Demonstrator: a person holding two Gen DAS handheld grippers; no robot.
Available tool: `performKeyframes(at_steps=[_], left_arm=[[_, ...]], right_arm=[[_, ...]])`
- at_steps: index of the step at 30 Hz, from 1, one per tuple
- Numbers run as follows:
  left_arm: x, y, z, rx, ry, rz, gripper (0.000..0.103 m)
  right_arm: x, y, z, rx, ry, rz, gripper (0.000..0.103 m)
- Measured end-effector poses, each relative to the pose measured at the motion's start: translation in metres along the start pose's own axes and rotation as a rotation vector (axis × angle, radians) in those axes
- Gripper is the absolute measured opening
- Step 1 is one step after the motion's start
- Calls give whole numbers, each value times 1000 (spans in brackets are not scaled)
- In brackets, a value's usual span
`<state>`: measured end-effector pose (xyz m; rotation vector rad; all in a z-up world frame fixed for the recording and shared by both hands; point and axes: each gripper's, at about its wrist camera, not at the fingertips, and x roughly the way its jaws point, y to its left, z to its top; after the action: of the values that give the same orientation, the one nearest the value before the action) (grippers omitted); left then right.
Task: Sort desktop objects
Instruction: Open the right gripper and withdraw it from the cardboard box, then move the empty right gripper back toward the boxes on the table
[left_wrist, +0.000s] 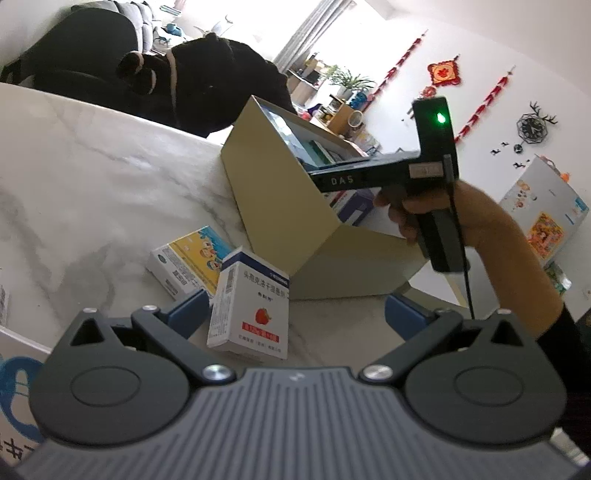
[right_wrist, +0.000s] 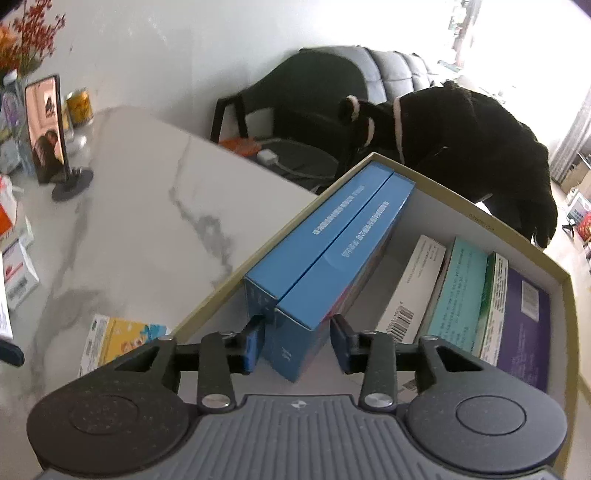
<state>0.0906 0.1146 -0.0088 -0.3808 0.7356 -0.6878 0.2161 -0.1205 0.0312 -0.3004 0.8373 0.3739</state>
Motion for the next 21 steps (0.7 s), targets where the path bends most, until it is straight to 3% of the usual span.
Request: performKeyframes(at_steps=[1,4,7,8,10,12,13,21], left_arm=[[-1,-1,0,0,-3,10,103],[-3,-2,0,-5,-22,56,103],[-2,-2,0,-31,-40,108,103],[-1,-2,-1,-44,-45,124,103],[2,0,-1,-77,-46,152,103],[6,0,-2,-109,-45,174,103],[7,0,-4,-117,-49,186,103],[12,-15,-17,-105,-112,338,103]], right_arm=[[-2,-2,-3,23,-20,-4,50],[-20,-12,-11,139,-139,-31,82],[-51,-20,-22,255,-292,-49,89],[-63,-21,-27,283,-348,-57,96],[-86,-17,-46,326,-516,-104,103],[-104,-9,-69,334,-674,-153,103],[-108,-5,-79,333,-708,-170,103],[-118,-5,-161,594,-677,-161,103]])
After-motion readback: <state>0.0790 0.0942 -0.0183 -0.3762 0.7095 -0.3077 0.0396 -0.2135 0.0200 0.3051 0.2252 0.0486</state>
